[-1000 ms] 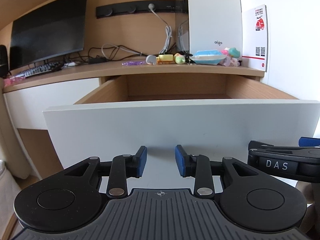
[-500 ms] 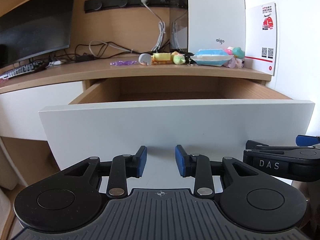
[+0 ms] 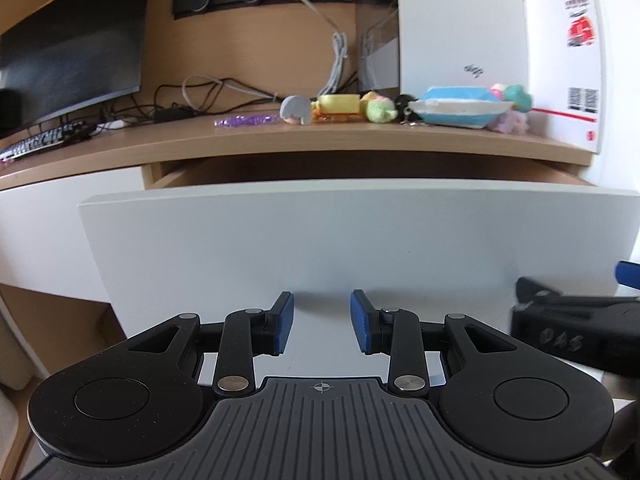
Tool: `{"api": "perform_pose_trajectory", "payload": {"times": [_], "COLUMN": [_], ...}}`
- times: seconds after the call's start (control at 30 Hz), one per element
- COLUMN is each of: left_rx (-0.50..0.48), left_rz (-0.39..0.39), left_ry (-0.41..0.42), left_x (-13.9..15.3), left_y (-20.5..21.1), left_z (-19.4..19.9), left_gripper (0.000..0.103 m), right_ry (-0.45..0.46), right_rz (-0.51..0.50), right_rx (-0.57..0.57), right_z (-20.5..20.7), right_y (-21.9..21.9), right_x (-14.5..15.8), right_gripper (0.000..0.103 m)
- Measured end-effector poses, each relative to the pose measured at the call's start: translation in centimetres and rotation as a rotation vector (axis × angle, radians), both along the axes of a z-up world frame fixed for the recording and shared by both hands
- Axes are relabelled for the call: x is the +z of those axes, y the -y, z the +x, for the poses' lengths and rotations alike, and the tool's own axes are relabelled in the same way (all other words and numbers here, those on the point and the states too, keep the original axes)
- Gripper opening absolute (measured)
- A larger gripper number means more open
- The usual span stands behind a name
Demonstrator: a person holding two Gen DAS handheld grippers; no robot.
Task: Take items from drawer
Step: 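Push the drawer front closed with both grippers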
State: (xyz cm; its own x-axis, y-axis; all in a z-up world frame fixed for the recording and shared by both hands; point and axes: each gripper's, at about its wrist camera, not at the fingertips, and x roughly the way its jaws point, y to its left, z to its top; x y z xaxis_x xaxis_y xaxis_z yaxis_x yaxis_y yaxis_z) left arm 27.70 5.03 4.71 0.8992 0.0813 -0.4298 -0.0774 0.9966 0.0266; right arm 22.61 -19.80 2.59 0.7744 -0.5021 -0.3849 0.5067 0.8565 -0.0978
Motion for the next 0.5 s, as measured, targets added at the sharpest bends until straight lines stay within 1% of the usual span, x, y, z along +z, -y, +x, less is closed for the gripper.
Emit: {"api": "perform_pose_trajectory", "payload": {"times": [0.1, 0.23, 0.33, 0.43, 0.5], "left_rx": [0.017, 0.021, 0.020, 0.021, 0.023], "left_rz": [-0.007, -0.011, -0.012, -0.003, -0.011], "left_ry": [-0.005, -0.004, -0.013, -0.018, -0.022], "left_x": [-0.1, -0.6, -1.1, -1.3, -1.3], "left_y": [-0.1, -0.4, -0.4, -0.4, -0.5], "left_z": [1.7, 4.1, 5.6, 6.9, 7.7], "left_gripper": [0.036, 0.037, 0.037, 0.037, 0.038], "right_ry": [0.008, 0.024, 0.056, 0.043, 0.029], "right_rz": [0.046, 0.002, 0.025, 0.057, 0.051], "right_rx": [0.035, 0.049, 0.055, 0.065, 0.065], "right_z": [1.4, 3.5, 4.8, 6.2, 7.2], "right_y": [1.8, 2.5, 3.3, 4.0, 4.2], "right_x": [0.3, 0.3, 0.5, 0.3, 0.1], "right_gripper": [0.103, 0.103, 0.103, 0.103, 0.103]}}
